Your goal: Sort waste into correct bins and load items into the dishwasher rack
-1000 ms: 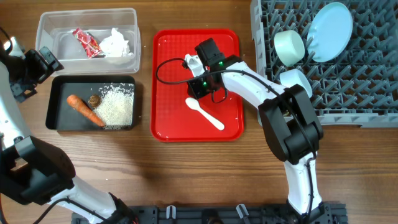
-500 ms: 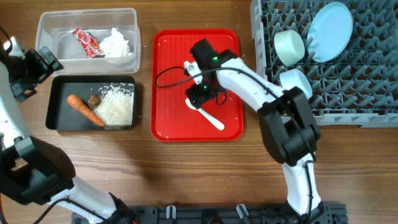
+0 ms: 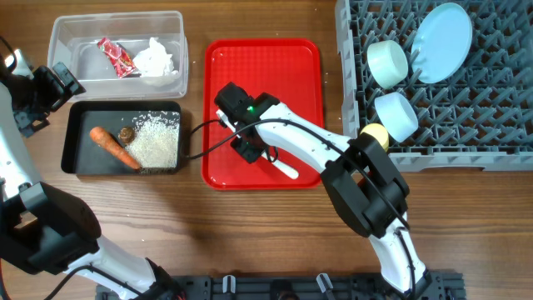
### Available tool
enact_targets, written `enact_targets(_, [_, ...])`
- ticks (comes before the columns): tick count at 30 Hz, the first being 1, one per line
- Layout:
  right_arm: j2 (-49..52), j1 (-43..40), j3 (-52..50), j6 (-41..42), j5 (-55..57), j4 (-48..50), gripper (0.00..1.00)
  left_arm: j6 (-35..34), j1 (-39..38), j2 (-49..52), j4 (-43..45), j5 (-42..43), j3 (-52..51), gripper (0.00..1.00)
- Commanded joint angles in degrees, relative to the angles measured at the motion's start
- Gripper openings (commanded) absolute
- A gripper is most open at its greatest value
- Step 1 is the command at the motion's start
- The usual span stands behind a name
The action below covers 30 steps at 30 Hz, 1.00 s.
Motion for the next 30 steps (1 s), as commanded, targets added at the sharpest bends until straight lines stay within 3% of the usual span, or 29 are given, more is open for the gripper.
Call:
enact_targets(1, [4.04,-0.46,-0.9,1.07,3.67,-0.31,0.28,-0.09,0.0,-1.55,-0.02,0.11,0.37,1.0])
enact_targets(8, [1.99,-1.77,3.28,1.38,3.8,-4.28,0.2,-0.09,0.0,-1.55,-0.02,0.11,0.37,1.0])
enact_targets(17, [-9.05,-10.49,16.44,1.79,3.82,-16.0,0.2,-0.09,0.0,-1.55,-0.02,0.11,0.37,1.0])
enact_targets(23, [-18.25,-21.57,17.29,5.25,4.22,-16.68,0.21,-0.09,0.0,-1.55,-0.02,0.11,0.37,1.0])
enact_targets(30, [-20.33,-42.73,16.59,18.75,2.82,-20.28,0.21,-0.09,0.0,-1.55,-0.02,0.09,0.37,1.0])
